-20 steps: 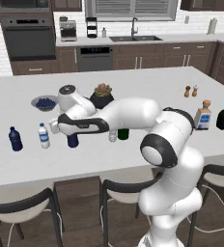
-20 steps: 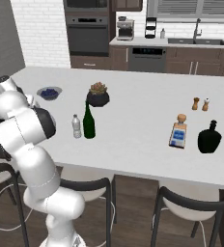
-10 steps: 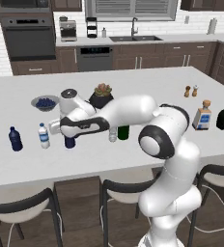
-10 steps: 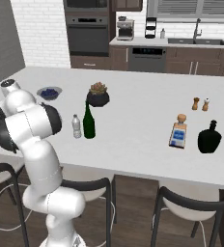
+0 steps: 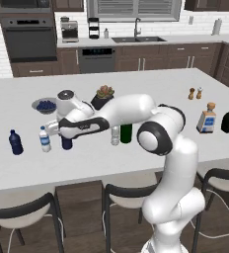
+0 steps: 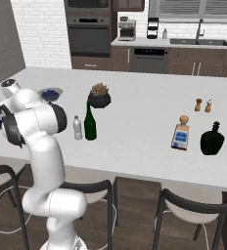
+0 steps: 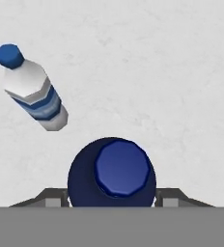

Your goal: Move the plastic bottles in the middle to the plastics group, and the glass bottles in the middle to the glass group.

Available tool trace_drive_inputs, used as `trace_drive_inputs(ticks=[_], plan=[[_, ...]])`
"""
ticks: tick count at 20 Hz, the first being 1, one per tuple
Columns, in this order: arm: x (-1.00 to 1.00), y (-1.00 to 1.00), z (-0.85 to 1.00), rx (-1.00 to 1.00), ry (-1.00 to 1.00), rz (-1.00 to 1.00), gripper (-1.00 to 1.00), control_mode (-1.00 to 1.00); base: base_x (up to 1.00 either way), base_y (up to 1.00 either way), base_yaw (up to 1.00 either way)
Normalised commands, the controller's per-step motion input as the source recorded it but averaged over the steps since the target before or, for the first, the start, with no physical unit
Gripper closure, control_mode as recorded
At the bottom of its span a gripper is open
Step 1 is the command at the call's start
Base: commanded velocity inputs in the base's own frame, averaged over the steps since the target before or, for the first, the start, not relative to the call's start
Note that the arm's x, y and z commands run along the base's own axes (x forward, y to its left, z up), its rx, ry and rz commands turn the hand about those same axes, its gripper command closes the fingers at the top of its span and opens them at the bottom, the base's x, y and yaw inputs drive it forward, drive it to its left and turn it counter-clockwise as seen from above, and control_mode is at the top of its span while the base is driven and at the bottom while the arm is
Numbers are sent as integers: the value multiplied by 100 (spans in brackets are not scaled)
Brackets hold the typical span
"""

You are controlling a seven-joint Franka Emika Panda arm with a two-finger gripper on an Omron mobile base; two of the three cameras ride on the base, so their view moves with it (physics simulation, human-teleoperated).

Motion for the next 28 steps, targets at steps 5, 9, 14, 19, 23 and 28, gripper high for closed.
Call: trace_drive_inputs(ticks=[5,9,14,19,23,28], plan=[[11,23,-9,-2,0,0,100,-100,0,0,0],[24,4,-11,-1,0,0,100,-100,0,0,0],[31,0,-24,0,0,0,100,-100,0,0,0],[18,0,-30,-1,0,0,100,-100,0,0,0],[1,0,-34,-2,0,0,100,-100,0,0,0],[0,0,-29,-2,0,0,100,-100,0,0,0]])
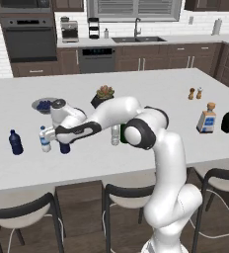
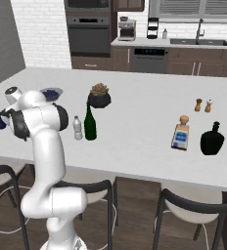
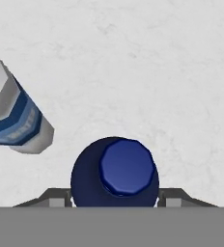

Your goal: Move the plastic bottles in the middle to the plastics group, and the glass bottles in the middle to the glass group.

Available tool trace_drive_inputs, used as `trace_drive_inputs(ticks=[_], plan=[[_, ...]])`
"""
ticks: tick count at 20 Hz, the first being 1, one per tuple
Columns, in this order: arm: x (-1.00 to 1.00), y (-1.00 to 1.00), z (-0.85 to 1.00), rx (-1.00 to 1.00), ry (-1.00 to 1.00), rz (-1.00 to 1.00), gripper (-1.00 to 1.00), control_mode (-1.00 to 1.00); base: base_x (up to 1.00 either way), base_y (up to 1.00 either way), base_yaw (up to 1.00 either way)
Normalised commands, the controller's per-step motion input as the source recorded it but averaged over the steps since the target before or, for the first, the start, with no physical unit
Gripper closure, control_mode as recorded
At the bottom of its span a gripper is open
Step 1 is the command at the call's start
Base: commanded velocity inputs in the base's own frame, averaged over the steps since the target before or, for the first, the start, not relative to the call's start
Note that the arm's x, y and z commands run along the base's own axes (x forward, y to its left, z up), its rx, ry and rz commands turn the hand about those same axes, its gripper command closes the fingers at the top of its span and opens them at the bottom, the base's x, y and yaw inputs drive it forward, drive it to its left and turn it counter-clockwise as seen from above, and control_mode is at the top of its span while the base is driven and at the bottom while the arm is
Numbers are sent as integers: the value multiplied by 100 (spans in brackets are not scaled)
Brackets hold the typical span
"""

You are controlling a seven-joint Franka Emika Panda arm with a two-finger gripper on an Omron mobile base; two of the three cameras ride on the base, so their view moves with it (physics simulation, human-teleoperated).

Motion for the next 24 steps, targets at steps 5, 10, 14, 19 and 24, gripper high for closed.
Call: trace_drive_inputs(ticks=[5,10,14,19,24], plan=[[6,0,-17,0,0,0,100,-100,0,0,0],[25,0,0,0,0,0,100,-100,0,0,0],[17,0,0,0,0,0,100,-100,0,0,0],[1,0,0,3,0,0,100,-100,0,0,0],[0,0,-4,0,0,0,100,-100,0,0,0]])
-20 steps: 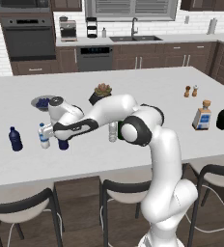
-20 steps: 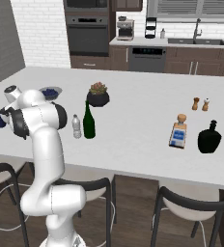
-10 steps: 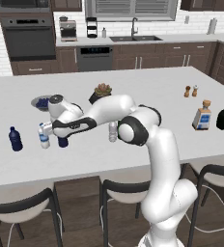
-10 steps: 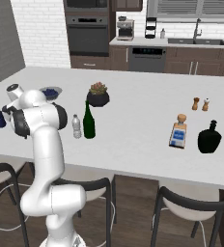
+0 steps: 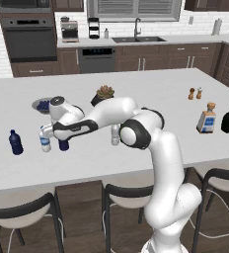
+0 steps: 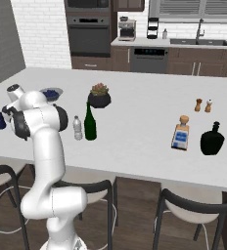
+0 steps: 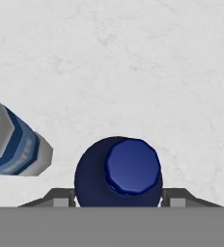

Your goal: Move the plastic bottles in the middle to the plastics group, and the glass bottles in the middle to the glass group.

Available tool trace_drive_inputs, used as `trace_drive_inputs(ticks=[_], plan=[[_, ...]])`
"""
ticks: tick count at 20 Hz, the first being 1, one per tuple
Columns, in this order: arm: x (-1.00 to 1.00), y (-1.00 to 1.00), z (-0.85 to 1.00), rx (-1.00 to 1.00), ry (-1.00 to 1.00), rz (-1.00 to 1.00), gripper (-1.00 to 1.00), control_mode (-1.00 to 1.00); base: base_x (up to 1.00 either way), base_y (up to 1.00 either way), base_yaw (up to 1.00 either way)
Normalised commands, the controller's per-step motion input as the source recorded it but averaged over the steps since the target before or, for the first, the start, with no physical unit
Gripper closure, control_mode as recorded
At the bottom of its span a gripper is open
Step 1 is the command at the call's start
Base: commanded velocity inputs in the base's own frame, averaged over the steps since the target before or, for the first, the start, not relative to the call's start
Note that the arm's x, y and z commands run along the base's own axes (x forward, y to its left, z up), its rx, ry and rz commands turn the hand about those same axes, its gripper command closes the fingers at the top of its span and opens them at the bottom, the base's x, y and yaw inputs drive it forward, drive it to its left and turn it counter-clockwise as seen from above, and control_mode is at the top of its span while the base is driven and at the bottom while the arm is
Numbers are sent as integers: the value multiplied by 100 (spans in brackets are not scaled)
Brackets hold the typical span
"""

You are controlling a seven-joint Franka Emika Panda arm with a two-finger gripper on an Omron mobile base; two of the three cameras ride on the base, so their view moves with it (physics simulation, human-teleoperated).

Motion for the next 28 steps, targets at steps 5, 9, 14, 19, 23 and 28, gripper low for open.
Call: trace_drive_inputs(ticks=[5,9,14,19,23,28], plan=[[0,0,-16,3,0,0,100,-100,0,0,0],[0,0,-1,0,0,0,100,-100,0,0,0],[0,0,0,0,0,0,-100,-100,0,0,0],[0,0,0,0,0,0,-100,-100,0,0,0],[0,-2,0,0,0,0,-100,-100,0,0,0],[0,-17,0,0,0,0,-100,-100,0,0,0]])
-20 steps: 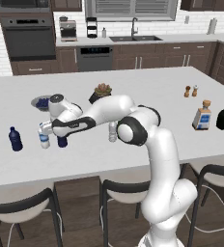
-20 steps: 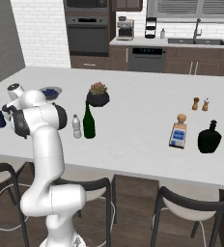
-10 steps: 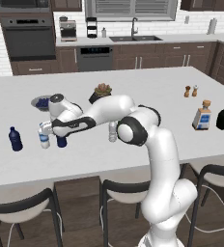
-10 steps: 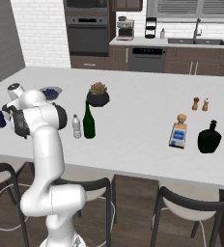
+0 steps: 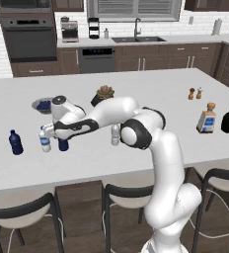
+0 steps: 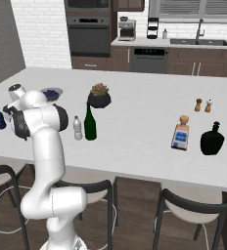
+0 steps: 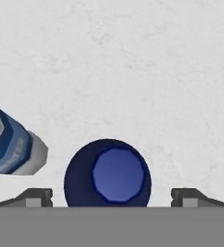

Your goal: Move the plastic bottles in the middle to the plastics group, and the glass bottles in the middle to the glass group.

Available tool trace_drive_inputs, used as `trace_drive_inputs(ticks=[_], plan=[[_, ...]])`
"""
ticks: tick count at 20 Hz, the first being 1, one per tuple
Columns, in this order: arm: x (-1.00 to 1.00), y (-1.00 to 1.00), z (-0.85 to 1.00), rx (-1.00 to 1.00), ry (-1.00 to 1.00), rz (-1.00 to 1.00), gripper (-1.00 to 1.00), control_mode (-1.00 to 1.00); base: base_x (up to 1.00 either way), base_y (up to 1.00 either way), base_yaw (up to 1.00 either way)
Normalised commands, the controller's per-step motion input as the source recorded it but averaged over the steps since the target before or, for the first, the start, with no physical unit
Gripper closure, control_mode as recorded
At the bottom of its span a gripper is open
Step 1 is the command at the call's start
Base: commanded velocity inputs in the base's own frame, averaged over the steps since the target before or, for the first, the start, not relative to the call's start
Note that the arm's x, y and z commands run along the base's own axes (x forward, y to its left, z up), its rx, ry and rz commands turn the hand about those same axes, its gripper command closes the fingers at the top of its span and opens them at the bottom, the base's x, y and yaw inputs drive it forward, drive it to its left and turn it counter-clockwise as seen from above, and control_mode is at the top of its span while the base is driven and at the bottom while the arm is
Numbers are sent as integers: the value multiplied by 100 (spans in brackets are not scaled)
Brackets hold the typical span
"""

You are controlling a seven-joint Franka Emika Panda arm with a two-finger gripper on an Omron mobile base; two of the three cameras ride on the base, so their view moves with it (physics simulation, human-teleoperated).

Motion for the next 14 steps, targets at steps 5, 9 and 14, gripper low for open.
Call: trace_drive_inputs(ticks=[5,9,14], plan=[[-3,-12,29,6,-1,0,-100,-100,0,0,0],[-17,-4,55,6,-1,1,-100,-100,0,0,0],[-17,-1,61,7,-5,1,-100,-100,0,0,0]])
